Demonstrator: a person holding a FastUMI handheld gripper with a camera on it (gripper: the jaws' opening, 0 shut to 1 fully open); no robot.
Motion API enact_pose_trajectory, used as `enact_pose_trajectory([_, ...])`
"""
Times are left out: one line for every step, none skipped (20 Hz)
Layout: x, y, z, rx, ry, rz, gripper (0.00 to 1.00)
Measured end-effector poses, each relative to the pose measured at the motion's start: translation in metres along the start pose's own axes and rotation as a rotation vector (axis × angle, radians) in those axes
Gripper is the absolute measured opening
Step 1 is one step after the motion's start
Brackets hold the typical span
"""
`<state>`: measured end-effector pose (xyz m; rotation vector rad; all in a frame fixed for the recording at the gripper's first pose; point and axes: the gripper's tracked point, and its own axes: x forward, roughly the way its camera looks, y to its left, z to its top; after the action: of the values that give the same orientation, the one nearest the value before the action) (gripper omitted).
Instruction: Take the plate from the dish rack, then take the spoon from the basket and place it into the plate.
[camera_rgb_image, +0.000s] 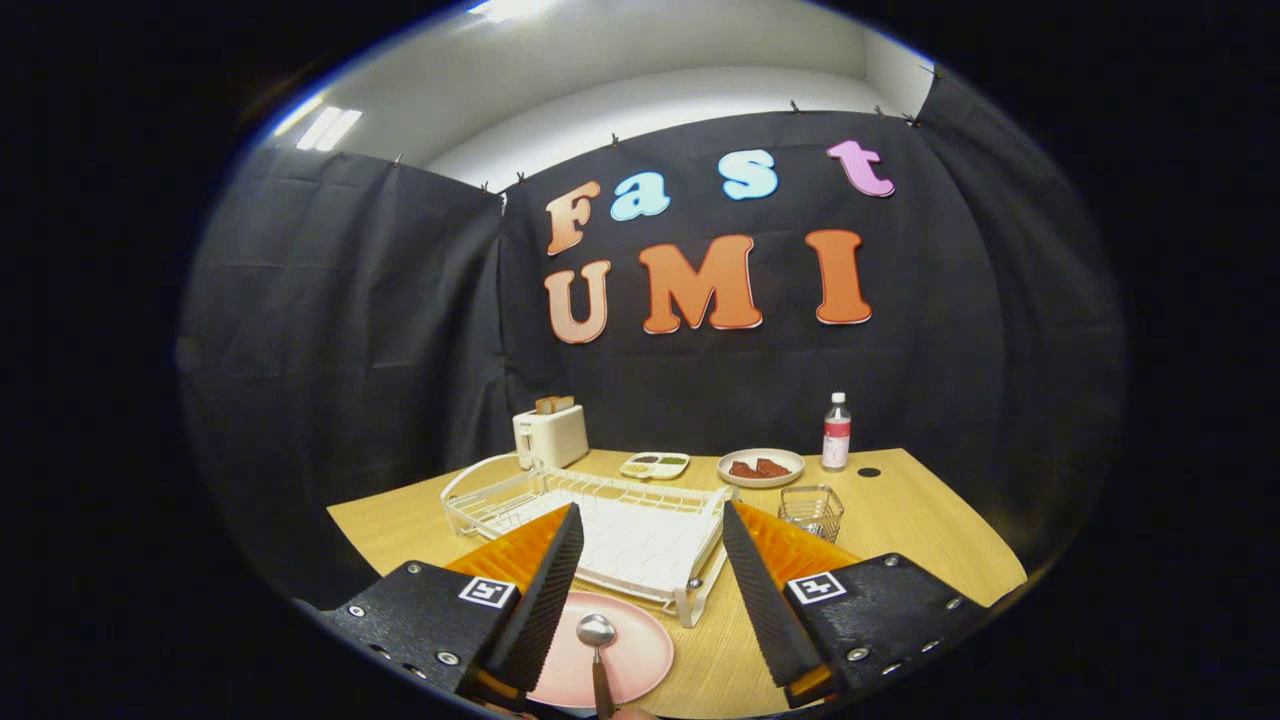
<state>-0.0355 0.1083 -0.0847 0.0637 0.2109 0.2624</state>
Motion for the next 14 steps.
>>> enact_pose_trajectory([0.000,-0.005,0.010,-0.002,-0.024,-0.018,0.85])
enact_pose_trajectory([0.002,-0.011,0.020,-0.005,-0.040,-0.042,0.86])
enact_pose_trajectory([0.003,-0.016,0.028,-0.015,-0.055,-0.061,0.87])
enact_pose_trajectory([0.004,-0.022,0.038,-0.024,-0.071,-0.082,0.88])
enact_pose_trajectory([0.005,-0.025,0.050,-0.031,-0.089,-0.095,0.88])
enact_pose_trajectory([0.005,-0.028,0.060,-0.034,-0.105,-0.106,0.88])
enact_pose_trajectory([0.006,-0.030,0.070,-0.039,-0.122,-0.112,0.88])
enact_pose_trajectory([0.008,-0.031,0.079,-0.050,-0.137,-0.118,0.89])
enact_pose_trajectory([0.008,-0.035,0.088,-0.062,-0.152,-0.130,0.89])
enact_pose_trajectory([0.009,-0.038,0.095,-0.073,-0.162,-0.146,0.89])
enact_pose_trajectory([0.010,-0.042,0.101,-0.080,-0.170,-0.163,0.89])
enact_pose_trajectory([0.012,-0.044,0.106,-0.086,-0.176,-0.176,0.89])
enact_pose_trajectory([0.013,-0.045,0.111,-0.091,-0.184,-0.187,0.89])
enact_pose_trajectory([0.016,-0.045,0.116,-0.100,-0.192,-0.191,0.90])
